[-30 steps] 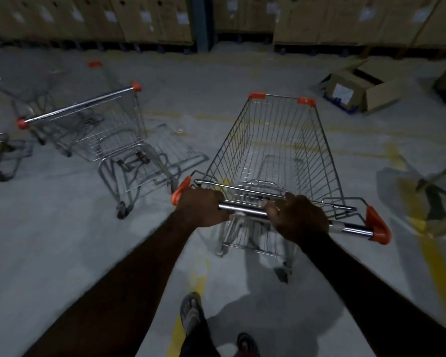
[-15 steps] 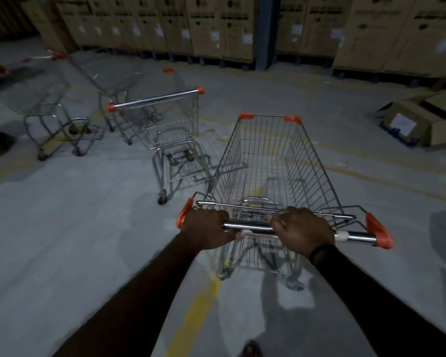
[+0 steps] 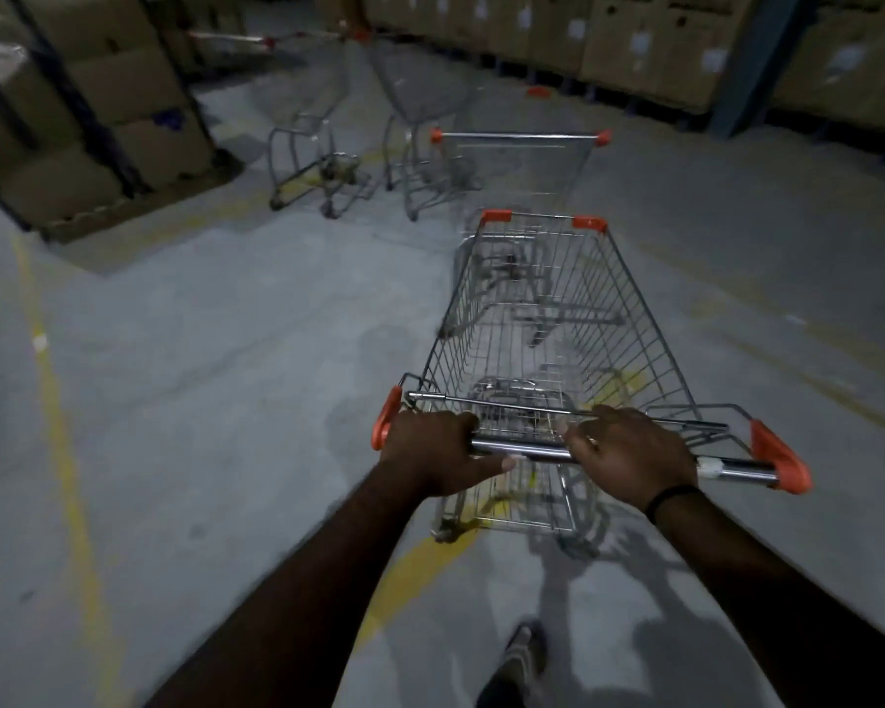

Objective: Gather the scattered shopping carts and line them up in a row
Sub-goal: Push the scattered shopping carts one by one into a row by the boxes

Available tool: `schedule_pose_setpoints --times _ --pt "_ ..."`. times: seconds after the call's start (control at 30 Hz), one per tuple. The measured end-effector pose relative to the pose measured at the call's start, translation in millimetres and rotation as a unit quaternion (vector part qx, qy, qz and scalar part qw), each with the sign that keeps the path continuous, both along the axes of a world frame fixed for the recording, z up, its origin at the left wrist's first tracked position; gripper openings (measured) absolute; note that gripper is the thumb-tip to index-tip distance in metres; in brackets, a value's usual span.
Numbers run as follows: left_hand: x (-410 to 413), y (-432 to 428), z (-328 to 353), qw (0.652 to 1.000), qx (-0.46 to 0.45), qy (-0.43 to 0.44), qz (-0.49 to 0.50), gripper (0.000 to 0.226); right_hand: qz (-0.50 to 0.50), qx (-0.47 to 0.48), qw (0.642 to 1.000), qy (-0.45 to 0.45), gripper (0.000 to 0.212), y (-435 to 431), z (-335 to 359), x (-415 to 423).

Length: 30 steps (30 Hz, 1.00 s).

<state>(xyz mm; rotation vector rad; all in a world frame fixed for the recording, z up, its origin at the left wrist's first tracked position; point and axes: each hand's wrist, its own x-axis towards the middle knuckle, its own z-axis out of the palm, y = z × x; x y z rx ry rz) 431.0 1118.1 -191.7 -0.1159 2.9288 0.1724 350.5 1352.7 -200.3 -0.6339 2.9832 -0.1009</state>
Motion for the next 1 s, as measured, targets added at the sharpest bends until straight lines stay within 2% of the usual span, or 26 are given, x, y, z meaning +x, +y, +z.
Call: schedule_pose_setpoints --times 0.13,0.23,0.33,0.5,0.7,0.87,1.0 --pt "51.3 -32.7 -4.9 0.998 0.004 -0.002 0.068 0.099 0.051 -0.003 0.999 -0.008 0.054 -44.4 -3.2 24.6" --pt "79.0 -52.6 -6.5 0.993 0.005 0.003 0.118 0.099 0.091 -0.018 0.996 -0.012 0.072 -75.4 -2.5 31.1" --pt "97.8 -69.0 -2.7 0.986 0.005 -0.032 0.166 0.102 0.145 -0.025 0.989 -0.014 0.074 -102.6 -2.7 31.4" --pt "108.6 -87.4 3.7 0.970 0.014 -0.060 0.237 0.105 0.191 -0.035 0.981 -0.026 0.093 -145.7 -6.7 10.0" --pt "117.1 -114.6 0.6 0.951 0.007 -0.064 0.302 0.109 0.259 -0.034 0.965 -0.001 0.071 -194.7 0.9 1.5" --pt "118.0 -136.8 -7.7 0.933 0.018 -0.047 0.356 0.103 0.302 -0.028 0.953 -0.013 0.088 -232.4 -8.7 -12.0" --pt "117.5 -146.0 -6.9 0.918 0.019 -0.039 0.394 0.100 0.341 -0.029 0.940 -0.006 0.085 -258.8 -13.4 -19.2"
